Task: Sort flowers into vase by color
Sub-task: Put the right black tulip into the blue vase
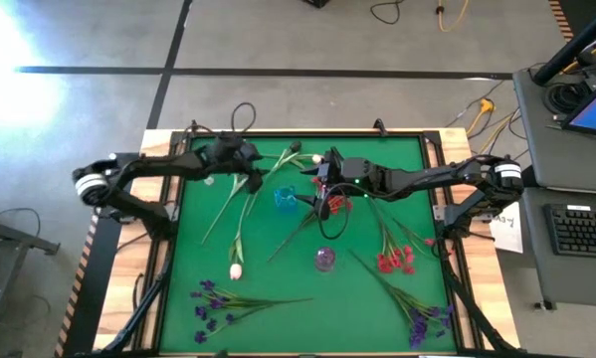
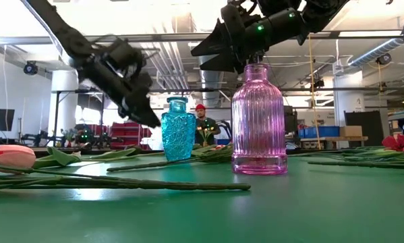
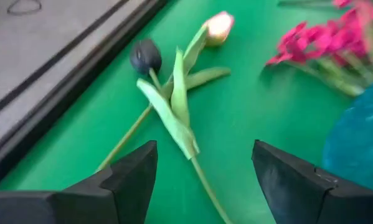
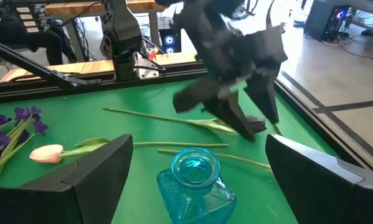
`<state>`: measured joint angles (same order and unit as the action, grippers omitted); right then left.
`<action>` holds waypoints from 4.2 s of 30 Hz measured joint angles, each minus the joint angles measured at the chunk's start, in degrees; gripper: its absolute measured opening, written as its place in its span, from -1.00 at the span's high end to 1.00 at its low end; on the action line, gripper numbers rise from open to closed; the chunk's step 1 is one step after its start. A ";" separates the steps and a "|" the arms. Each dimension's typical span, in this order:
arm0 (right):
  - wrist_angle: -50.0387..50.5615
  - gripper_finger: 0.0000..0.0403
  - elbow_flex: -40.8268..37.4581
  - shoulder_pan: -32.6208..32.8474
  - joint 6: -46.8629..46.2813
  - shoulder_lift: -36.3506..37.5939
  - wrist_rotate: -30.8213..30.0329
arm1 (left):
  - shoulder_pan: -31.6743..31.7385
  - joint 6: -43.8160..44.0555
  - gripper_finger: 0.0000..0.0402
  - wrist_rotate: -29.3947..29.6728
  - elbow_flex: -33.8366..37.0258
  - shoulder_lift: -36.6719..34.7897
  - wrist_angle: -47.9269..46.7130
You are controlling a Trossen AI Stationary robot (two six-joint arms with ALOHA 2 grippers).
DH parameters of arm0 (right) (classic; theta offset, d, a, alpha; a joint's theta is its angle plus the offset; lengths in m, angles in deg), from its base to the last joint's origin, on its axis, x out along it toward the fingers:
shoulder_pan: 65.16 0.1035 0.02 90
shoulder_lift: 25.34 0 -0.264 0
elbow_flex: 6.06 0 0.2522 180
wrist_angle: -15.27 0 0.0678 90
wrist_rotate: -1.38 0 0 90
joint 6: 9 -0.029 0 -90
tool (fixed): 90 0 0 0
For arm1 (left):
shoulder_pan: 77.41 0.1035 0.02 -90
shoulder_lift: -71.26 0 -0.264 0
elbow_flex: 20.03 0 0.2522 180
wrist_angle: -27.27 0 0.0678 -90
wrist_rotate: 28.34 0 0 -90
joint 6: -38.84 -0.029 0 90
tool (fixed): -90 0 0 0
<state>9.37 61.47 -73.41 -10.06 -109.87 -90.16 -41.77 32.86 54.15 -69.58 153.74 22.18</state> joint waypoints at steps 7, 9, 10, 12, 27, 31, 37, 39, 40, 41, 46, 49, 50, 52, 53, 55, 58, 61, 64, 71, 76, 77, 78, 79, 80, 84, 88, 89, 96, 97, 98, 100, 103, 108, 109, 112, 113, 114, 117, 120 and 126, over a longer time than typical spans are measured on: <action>0.22 -0.78 0.00 -0.02 -0.02 -0.02 0.00 | 0.26 0.00 -0.22 1.42 0.00 8.05 4.01; 0.25 -0.78 0.00 -0.02 -0.02 -0.02 -0.02 | 0.28 0.00 -0.22 1.66 0.00 9.58 4.85; 0.25 -0.78 0.00 -0.02 -0.02 -0.02 -0.01 | 0.26 0.00 -0.22 2.14 0.00 10.31 5.17; 0.26 -0.78 0.00 -0.02 -0.02 -0.02 -0.04 | 0.26 0.00 -0.22 2.47 -0.01 11.44 5.76; 2.02 -0.78 0.00 -0.02 0.14 -0.02 -2.26 | -0.39 -1.36 0.17 4.73 -2.95 15.60 5.31; 1.95 -0.78 0.00 -0.04 0.13 -0.02 -2.97 | -0.39 -1.28 0.49 5.51 -2.97 15.60 3.80; 1.92 -0.78 0.00 -0.04 0.15 -0.02 -2.95 | -0.39 -0.45 0.93 5.49 -3.08 15.47 1.74; 1.95 -0.78 0.00 -0.04 0.15 -0.02 -2.95 | -0.39 0.12 0.97 5.49 -3.08 15.43 1.69; 1.95 -0.78 0.00 -0.04 0.15 -0.02 -2.95 | -0.39 0.41 0.97 5.51 -3.08 15.38 1.69; 1.95 -0.78 0.00 -0.04 0.15 -0.02 -2.95 | -0.39 0.46 0.97 5.49 -3.06 15.30 1.69; 2.27 -0.78 0.00 -0.04 0.15 -0.02 -2.95 | -0.39 1.44 1.00 5.55 -2.95 13.91 1.21; 2.28 -0.78 0.00 -0.04 0.15 -0.02 -2.95 | -0.39 2.14 1.00 5.53 -2.95 12.31 1.28; 2.27 -0.78 0.00 -0.04 0.15 -0.02 -2.95 | -0.39 2.35 1.00 5.52 -2.95 11.79 1.24; 2.28 -0.78 0.00 -0.04 0.15 -0.02 -2.95 | -0.44 2.87 1.00 5.51 -2.95 10.72 1.20; 2.31 -0.78 0.00 -0.04 0.15 -0.02 -2.95 | -0.46 3.23 1.00 5.51 -2.95 10.06 1.18; 2.32 -0.78 0.00 -0.04 0.15 -0.02 -2.95 | -0.46 3.52 1.00 5.49 -2.95 8.64 1.19; 3.08 -0.78 0.00 -0.04 -0.05 -0.02 -2.97 | -0.46 3.85 1.00 5.49 -2.95 7.04 0.30; 3.73 -0.78 0.00 -0.04 -0.65 -0.02 -2.98 | -0.46 4.27 1.00 5.47 -2.95 5.82 0.07; 4.80 -0.78 0.00 -0.04 -1.05 -0.02 -2.99 | -0.46 5.09 1.00 5.47 -2.95 5.37 -0.24; 6.21 -0.78 0.00 -0.04 -1.51 -0.07 -3.02 | -0.46 6.33 1.00 5.47 -2.93 4.86 -0.64; 6.21 -0.78 0.00 -0.04 -1.38 -0.07 -3.06 | -0.39 6.32 1.00 5.47 -3.11 1.74 -0.58; 6.19 -0.78 0.00 -0.04 -1.38 -0.07 -3.07 | -0.39 6.30 1.00 5.47 -3.18 0.79 -0.60; 6.16 -0.78 0.00 -0.04 -1.38 -0.07 -3.13 | -0.37 6.25 1.00 5.47 -3.28 -0.25 -0.54; 6.16 -0.78 0.00 -0.04 -1.38 -0.07 -3.13 | -0.37 6.23 1.00 5.47 -3.34 -1.29 -0.41; 6.13 -0.78 0.00 -0.04 -1.38 -0.07 -3.15 | -0.37 6.21 1.00 5.47 -3.47 -2.39 -0.50; 4.49 -0.78 0.00 -0.04 -1.51 -0.07 -3.67 | -0.37 6.34 1.00 5.47 -3.56 -7.35 -0.60; 0.43 -0.78 0.00 -0.04 -1.55 -0.11 -5.87 | -0.43 7.18 1.00 5.18 -3.56 -12.74 -0.55; -1.58 -0.78 0.00 -0.04 -1.75 -0.42 -6.08 | -0.48 7.65 1.00 4.45 -3.56 -14.04 -0.38; -14.58 -0.78 0.15 -1.88 -6.00 -2.90 -6.02 | -1.77 12.17 1.00 -13.44 -3.54 -18.67 9.02; -16.89 -0.78 0.15 -2.24 -6.89 -3.33 -6.03 | -2.43 12.70 1.00 -15.63 -3.54 -18.67 10.43; -19.15 -0.78 0.15 -2.55 -7.34 -3.73 -6.10 | -3.23 12.75 1.00 -17.15 -3.51 -18.67 11.32; -23.45 -0.78 0.15 -3.05 -8.12 -3.89 -6.09 | -4.90 12.77 1.00 -17.48 -3.50 -18.65 12.79; -28.78 -0.78 0.26 -3.20 -8.05 -4.03 -4.56 | -6.73 12.69 1.00 -16.73 -3.50 -18.54 13.74; -29.97 -0.78 1.31 -3.43 -8.07 -4.18 -3.65 | -8.83 12.98 1.00 -14.30 -3.48 -18.50 15.84; -30.09 -0.78 1.93 -3.49 -7.95 -4.42 -3.08 | -9.22 12.96 1.00 -13.66 -3.48 -18.50 16.04; -30.24 -0.74 3.86 -3.44 -7.86 -5.37 -2.55 | -10.28 12.96 1.00 -11.87 -3.48 -18.47 16.30; -30.14 -0.71 4.44 -3.42 -7.52 -5.71 -2.51 | -10.75 12.99 1.00 -11.19 -3.48 -18.47 16.38; -30.03 -0.67 4.95 -3.41 -7.25 -6.11 -2.49 | -11.44 12.99 1.00 -10.82 -3.48 -18.47 16.45; -29.90 -0.51 6.52 -3.41 -7.06 -6.80 -2.51 | -13.36 12.87 1.00 -10.86 -3.48 -18.45 17.54; -30.03 -0.27 7.49 -3.41 -8.29 -7.44 -2.52 | -14.22 12.77 1.00 -10.84 -3.48 -18.52 18.61; -29.92 0.36 7.91 -3.39 -8.90 -7.96 -2.73 | -14.29 13.20 1.00 -9.39 -3.48 -18.54 18.72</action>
<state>-20.56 69.39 -76.80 -18.96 -117.83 -92.89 -56.07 46.06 44.76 -73.06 135.20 40.90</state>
